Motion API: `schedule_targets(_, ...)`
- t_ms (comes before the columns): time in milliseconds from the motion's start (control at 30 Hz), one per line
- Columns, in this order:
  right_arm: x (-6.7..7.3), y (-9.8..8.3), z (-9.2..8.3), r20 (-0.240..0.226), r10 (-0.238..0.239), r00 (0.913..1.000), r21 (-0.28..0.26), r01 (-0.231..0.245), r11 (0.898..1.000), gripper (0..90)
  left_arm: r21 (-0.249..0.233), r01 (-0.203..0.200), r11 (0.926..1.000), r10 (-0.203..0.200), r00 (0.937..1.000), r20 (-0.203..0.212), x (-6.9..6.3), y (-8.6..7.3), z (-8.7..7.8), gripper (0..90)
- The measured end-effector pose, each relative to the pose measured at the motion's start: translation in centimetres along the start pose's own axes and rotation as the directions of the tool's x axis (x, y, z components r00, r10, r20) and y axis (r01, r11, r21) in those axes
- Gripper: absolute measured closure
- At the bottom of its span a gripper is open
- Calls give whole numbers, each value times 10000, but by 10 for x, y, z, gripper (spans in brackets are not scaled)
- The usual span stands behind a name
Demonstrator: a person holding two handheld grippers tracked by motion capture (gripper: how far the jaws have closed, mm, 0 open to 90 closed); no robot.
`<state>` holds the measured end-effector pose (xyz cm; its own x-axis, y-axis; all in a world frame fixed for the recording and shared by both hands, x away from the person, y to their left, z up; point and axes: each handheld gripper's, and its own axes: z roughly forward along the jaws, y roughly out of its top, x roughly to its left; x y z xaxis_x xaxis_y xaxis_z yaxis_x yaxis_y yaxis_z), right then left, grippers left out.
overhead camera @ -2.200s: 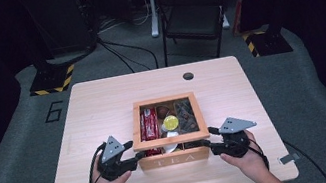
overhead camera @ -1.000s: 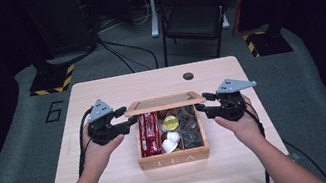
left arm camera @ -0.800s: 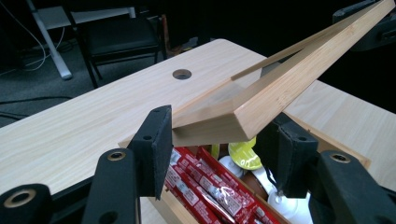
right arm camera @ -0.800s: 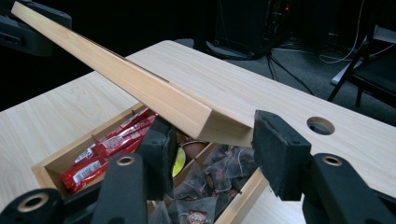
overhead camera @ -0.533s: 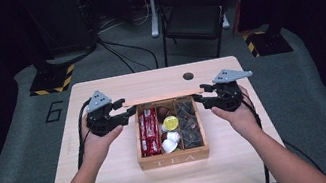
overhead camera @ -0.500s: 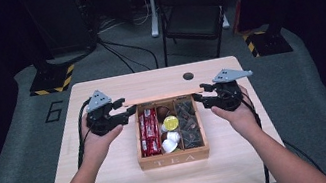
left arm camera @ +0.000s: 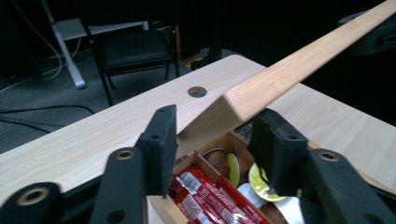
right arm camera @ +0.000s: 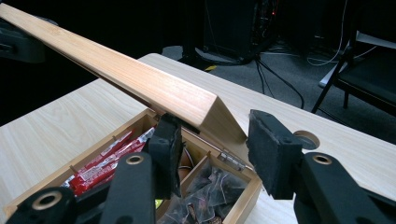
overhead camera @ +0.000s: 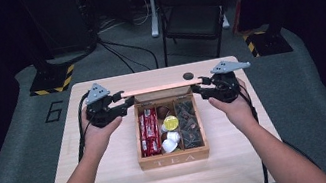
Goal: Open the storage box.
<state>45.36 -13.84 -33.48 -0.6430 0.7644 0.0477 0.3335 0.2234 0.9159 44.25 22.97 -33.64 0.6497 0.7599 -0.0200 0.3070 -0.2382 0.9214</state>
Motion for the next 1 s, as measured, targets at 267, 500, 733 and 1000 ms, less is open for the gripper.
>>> schedule_targets(267,-4,1,3,56,-107,9999,-194,108,9998,503,142,-224,9996,227,9995,-206,5,0,9,562)
schedule_targets(500,-7,-3,13,271,-377,9989,21,377,9993,523,-40,-30,10000,29,9994,-331,7,1,11,576)
schedule_targets(733,-7,0,18,551,-404,9977,-86,409,9991,596,-163,158,9997,-164,9992,-359,11,3,14,578)
schedule_targets(1000,-11,5,22,613,-219,9979,-131,227,9997,602,17,355,9994,-354,9981,-504,19,-4,29,582)
